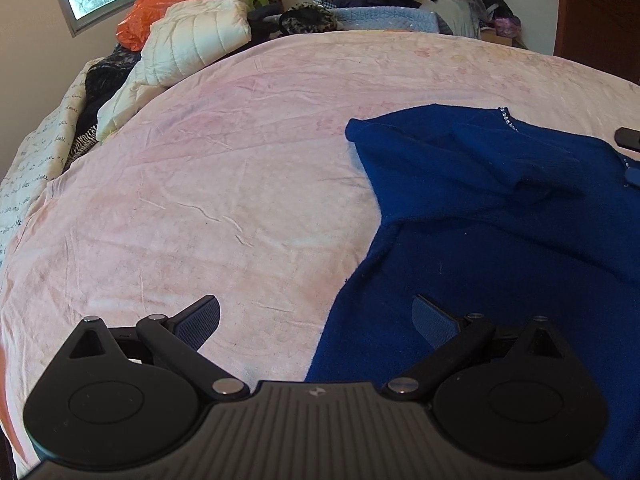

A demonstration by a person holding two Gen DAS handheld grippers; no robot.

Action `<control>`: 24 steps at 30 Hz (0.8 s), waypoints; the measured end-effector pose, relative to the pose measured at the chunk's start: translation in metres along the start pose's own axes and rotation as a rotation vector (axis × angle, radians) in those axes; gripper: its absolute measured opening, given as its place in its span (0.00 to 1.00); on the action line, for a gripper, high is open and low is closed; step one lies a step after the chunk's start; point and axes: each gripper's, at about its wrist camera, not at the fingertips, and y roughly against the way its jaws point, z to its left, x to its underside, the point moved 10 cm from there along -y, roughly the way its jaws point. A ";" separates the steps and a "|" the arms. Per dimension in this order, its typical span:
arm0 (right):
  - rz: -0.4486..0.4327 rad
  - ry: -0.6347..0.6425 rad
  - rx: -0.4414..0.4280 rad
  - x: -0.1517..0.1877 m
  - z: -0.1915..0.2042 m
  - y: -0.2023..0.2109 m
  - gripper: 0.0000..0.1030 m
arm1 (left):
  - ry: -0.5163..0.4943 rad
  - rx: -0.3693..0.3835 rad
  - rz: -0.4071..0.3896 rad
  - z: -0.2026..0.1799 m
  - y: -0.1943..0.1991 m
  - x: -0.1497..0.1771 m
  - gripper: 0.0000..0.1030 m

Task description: Fold small clothes

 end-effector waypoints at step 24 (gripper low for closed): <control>-0.080 -0.162 -0.001 0.004 -0.004 -0.033 0.13 | -0.046 -0.002 0.008 -0.020 -0.004 -0.003 1.00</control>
